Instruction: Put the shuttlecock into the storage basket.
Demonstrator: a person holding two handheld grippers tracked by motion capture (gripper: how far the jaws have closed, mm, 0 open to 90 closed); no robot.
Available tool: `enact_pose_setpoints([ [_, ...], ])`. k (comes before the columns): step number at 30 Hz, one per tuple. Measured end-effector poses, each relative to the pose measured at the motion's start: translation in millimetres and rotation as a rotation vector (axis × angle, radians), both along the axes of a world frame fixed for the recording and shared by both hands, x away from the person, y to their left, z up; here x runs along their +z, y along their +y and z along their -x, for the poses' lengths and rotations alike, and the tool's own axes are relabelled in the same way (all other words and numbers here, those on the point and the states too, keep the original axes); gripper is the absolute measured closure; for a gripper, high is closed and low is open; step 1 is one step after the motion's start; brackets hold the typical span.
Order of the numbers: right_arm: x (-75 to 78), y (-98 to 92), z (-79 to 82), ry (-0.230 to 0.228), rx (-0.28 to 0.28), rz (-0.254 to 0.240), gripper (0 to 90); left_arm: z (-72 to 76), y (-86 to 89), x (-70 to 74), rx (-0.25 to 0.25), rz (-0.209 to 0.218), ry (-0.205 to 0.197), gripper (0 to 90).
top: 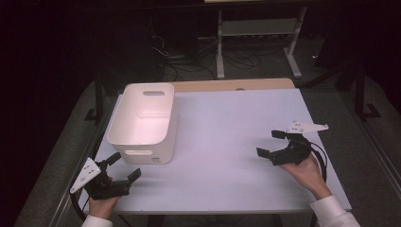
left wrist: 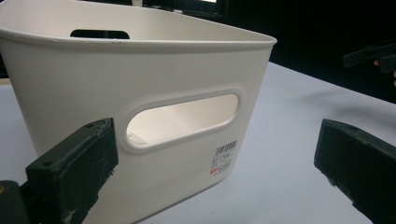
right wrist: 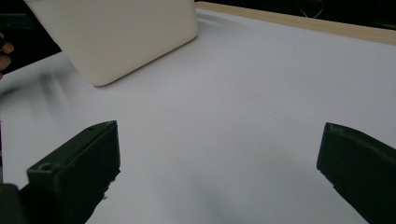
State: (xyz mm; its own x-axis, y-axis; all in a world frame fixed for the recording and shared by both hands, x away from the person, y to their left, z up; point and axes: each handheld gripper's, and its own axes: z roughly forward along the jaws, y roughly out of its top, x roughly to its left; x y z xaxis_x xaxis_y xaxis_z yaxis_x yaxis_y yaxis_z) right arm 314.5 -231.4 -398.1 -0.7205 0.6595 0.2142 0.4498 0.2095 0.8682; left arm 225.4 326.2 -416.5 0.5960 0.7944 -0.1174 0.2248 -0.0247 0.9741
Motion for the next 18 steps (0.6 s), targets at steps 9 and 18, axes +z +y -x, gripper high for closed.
enact_pose_setpoints([
  [9, -7.0, -11.7, 5.8, -0.001, -0.034, 0.006, 0.0, -0.4, -0.1, -0.2, -0.002, -0.001, -0.003, 0.0],
  [18, -15.7, -21.5, 10.8, 0.005, -0.078, 0.022, 0.0, 0.1, 0.8, 0.4, -0.004, -0.011, -0.004, 0.0],
])
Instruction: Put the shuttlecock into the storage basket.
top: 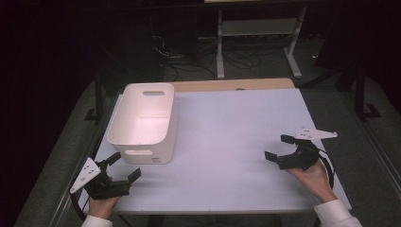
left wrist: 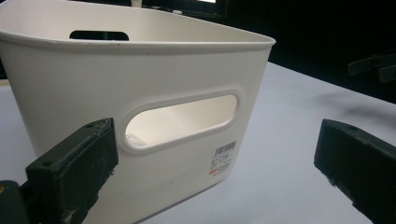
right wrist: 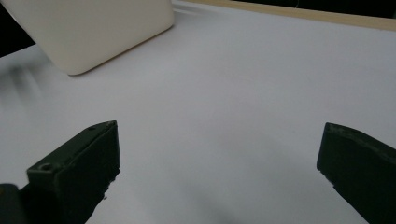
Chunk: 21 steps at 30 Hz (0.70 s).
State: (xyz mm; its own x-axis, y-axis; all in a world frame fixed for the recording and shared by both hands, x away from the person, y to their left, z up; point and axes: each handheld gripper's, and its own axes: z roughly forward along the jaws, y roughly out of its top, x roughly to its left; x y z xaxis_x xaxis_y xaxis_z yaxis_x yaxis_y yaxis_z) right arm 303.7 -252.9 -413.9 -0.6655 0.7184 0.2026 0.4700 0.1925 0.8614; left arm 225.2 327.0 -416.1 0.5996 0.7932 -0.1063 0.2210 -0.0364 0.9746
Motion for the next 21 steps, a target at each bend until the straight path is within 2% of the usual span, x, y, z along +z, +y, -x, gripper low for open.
enact_pose_setpoints([
  [2, -1.7, -2.3, 1.1, -0.001, -0.012, 0.0, 0.0, 0.1, -0.6, 0.0, 0.0, 0.013, 0.0, 0.0],
  [8, -3.0, -7.2, 6.4, -0.011, -0.036, -0.002, 0.0, -0.2, -0.8, 0.1, -0.002, 0.01, 0.0, 0.0],
  [21, -4.6, -12.5, 14.1, -0.032, -0.056, -0.005, 0.0, -0.1, -0.8, 0.6, -0.012, 0.018, -0.002, 0.0],
])
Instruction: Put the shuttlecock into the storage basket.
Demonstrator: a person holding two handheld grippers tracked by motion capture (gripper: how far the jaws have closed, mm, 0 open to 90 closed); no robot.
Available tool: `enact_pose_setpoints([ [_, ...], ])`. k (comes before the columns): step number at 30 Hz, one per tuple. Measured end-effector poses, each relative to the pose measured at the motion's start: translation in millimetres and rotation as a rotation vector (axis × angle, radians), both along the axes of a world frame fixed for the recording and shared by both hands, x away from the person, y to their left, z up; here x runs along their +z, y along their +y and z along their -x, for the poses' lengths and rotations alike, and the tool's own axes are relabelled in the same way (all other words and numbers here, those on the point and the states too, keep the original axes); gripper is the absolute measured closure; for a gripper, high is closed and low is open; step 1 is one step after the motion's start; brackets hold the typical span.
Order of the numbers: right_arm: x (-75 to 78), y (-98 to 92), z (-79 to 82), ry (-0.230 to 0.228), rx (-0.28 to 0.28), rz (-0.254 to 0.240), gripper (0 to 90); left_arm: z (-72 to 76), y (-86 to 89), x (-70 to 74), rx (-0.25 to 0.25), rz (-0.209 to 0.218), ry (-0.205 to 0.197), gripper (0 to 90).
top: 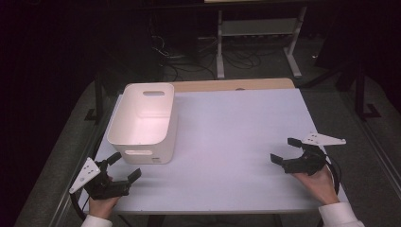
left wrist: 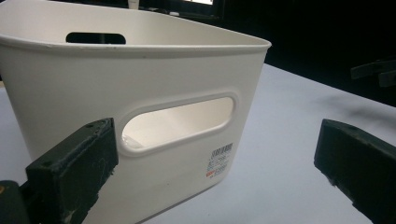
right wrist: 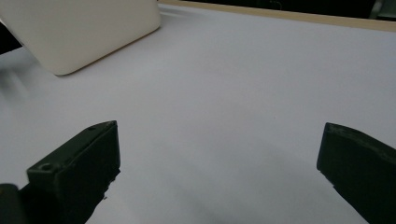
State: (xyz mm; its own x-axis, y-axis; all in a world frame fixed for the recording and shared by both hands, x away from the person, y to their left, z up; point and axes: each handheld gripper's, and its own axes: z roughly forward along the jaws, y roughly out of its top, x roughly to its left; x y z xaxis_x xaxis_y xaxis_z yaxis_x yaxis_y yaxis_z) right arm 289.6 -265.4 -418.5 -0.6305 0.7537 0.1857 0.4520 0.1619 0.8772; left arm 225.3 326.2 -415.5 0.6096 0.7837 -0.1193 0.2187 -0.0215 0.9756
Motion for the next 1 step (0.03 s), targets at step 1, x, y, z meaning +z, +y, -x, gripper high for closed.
enact_pose_setpoints([
  [1, 0.5, 0.0, 0.7, -0.003, -0.001, -0.005, 0.0, 0.0, -0.1, 0.1, -0.001, 0.0, 0.0, 0.0],
])
